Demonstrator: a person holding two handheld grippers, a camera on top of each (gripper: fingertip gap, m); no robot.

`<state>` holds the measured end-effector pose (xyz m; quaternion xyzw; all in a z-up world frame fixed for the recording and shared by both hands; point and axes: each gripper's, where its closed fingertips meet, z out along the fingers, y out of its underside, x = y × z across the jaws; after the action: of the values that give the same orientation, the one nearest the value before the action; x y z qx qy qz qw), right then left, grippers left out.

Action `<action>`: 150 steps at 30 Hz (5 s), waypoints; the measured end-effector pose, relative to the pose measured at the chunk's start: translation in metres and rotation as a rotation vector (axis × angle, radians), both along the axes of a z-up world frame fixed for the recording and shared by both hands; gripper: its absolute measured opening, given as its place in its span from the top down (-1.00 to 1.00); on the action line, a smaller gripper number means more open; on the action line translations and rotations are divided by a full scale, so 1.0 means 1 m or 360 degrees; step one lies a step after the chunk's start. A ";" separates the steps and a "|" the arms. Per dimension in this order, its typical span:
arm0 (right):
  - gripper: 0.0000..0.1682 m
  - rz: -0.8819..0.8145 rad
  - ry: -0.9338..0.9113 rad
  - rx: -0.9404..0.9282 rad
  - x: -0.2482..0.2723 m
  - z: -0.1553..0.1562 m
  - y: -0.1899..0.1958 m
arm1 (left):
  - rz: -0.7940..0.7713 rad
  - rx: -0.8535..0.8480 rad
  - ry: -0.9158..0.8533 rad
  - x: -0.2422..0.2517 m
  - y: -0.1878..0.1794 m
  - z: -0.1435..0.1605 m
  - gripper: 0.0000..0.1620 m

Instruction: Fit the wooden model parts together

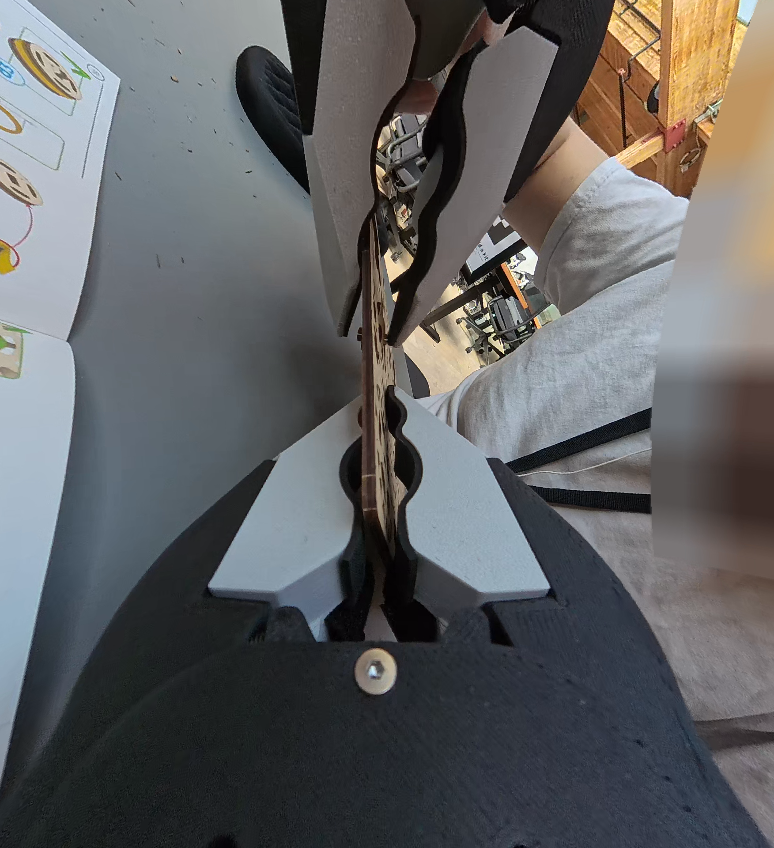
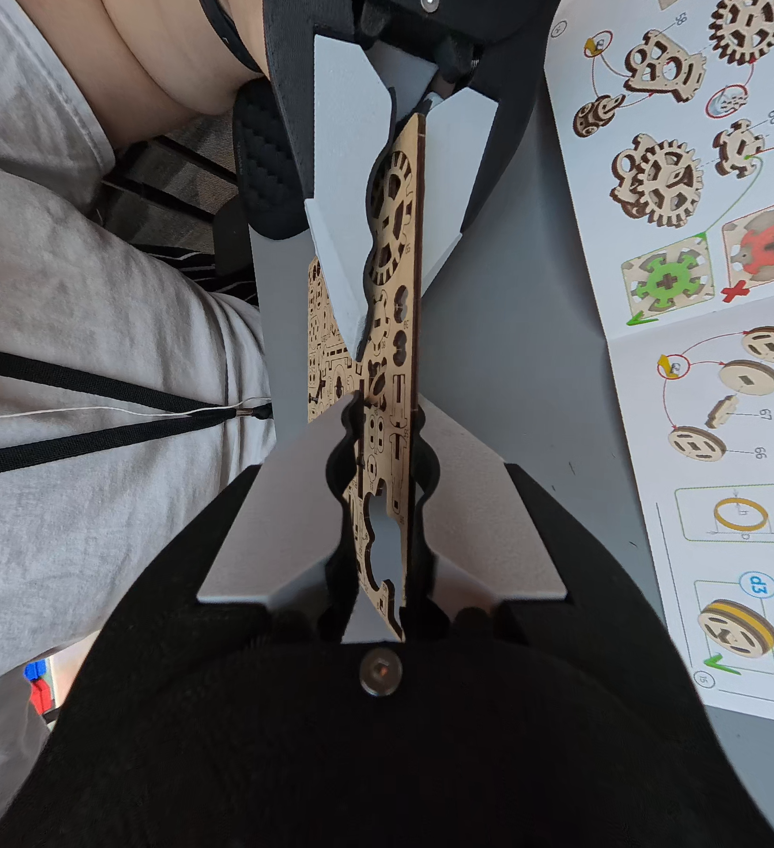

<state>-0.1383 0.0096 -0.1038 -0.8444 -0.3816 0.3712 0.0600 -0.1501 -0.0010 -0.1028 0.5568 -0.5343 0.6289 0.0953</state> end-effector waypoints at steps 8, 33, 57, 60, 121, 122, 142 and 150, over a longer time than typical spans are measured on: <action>0.81 0.0003 -0.0004 -0.0025 0.002 0.001 0.001 | 0.0003 -0.0002 0.0005 0.000 0.000 0.000 0.99; 0.79 -0.0092 0.1283 0.0666 0.005 0.059 0.014 | -0.0199 -0.0128 -0.0533 -0.018 -0.009 0.052 1.00; 0.92 -0.0026 0.1597 0.0528 -0.031 0.084 0.000 | -0.0212 -0.0320 -0.0618 -0.022 -0.006 0.069 0.99; 0.93 -0.0067 0.1617 0.0540 -0.032 0.085 0.003 | -0.0200 -0.0316 -0.0614 -0.022 -0.005 0.068 1.00; 0.60 -0.0548 0.0215 0.0205 0.014 0.034 0.045 | 0.0408 0.0157 -0.0298 0.010 0.042 0.029 0.99; 0.64 -0.0536 0.0200 0.0204 0.013 0.033 0.045 | 0.0407 0.0156 -0.0299 0.010 0.042 0.029 0.99; 0.91 -0.0369 0.0156 0.0236 0.008 0.034 0.034 | 0.0353 0.0088 -0.0270 0.010 0.035 0.026 0.99; 0.89 -0.0316 0.0174 0.0332 0.009 0.038 0.035 | 0.0366 0.0067 -0.0299 0.010 0.038 0.029 0.99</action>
<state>-0.1297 0.0449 -0.0662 -0.8457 -0.3289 0.3671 0.2046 -0.1403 0.0367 -0.0736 0.5549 -0.4866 0.6736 -0.0394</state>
